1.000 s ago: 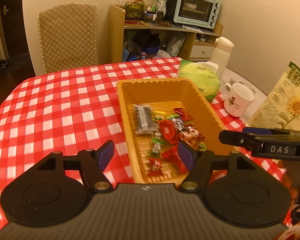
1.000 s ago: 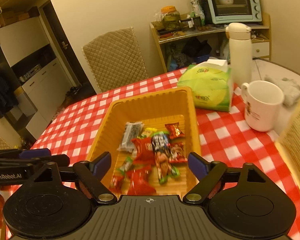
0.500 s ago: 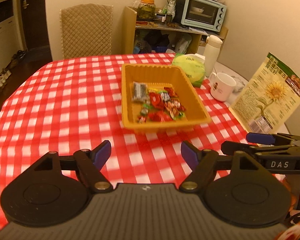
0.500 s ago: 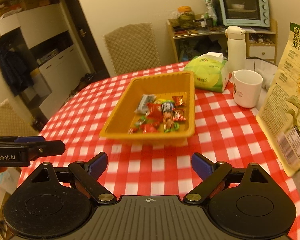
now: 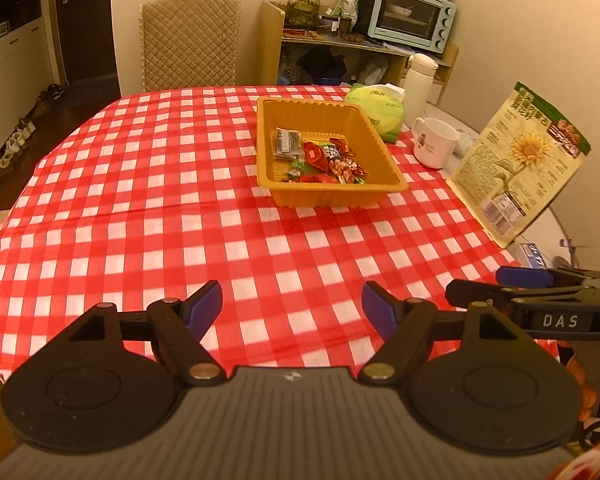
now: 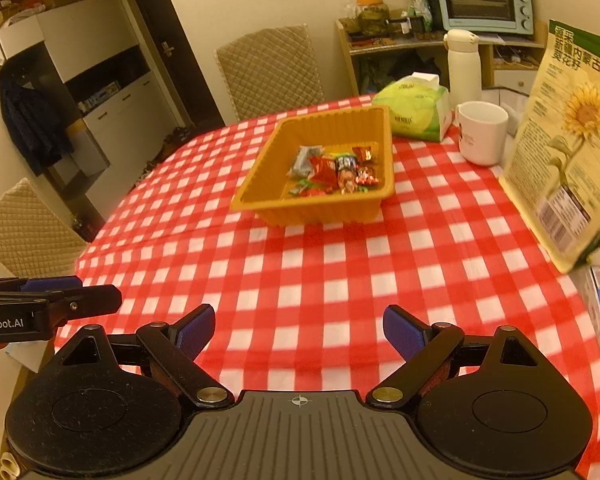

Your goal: Organize snacks

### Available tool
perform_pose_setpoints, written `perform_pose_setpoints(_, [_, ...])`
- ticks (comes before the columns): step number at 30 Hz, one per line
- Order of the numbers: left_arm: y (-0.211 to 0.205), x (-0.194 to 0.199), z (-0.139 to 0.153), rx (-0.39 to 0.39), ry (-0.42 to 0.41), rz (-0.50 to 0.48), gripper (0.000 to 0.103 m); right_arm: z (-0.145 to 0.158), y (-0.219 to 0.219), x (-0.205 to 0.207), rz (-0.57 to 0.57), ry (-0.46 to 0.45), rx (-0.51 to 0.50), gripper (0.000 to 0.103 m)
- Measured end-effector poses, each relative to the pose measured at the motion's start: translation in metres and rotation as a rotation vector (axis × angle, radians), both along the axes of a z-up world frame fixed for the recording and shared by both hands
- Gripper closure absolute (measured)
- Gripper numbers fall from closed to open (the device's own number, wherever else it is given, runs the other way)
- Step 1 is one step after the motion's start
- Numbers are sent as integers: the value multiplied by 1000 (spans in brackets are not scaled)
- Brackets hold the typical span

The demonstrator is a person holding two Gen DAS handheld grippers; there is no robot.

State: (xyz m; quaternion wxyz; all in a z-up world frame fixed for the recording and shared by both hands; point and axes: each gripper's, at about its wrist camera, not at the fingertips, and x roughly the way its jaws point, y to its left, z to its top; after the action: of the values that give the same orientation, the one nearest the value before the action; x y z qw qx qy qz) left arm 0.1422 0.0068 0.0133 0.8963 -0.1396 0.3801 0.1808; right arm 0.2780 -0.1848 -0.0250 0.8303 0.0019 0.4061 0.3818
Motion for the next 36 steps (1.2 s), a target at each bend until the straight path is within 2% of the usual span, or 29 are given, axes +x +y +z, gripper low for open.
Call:
perform_pose_setpoints(13, [16,-78,0,-26,12,-70,28,9,28,-90,-72,7,-27,13])
perform_pose_setpoints(21, [25,-113,-5,-39,13,-125,28,10,40,-139,-113,16,-34,13])
perform_pose_setpoints(36, [32,-132,-10,-56,11,-178,28,9,48,-167,-160,24,-74,13])
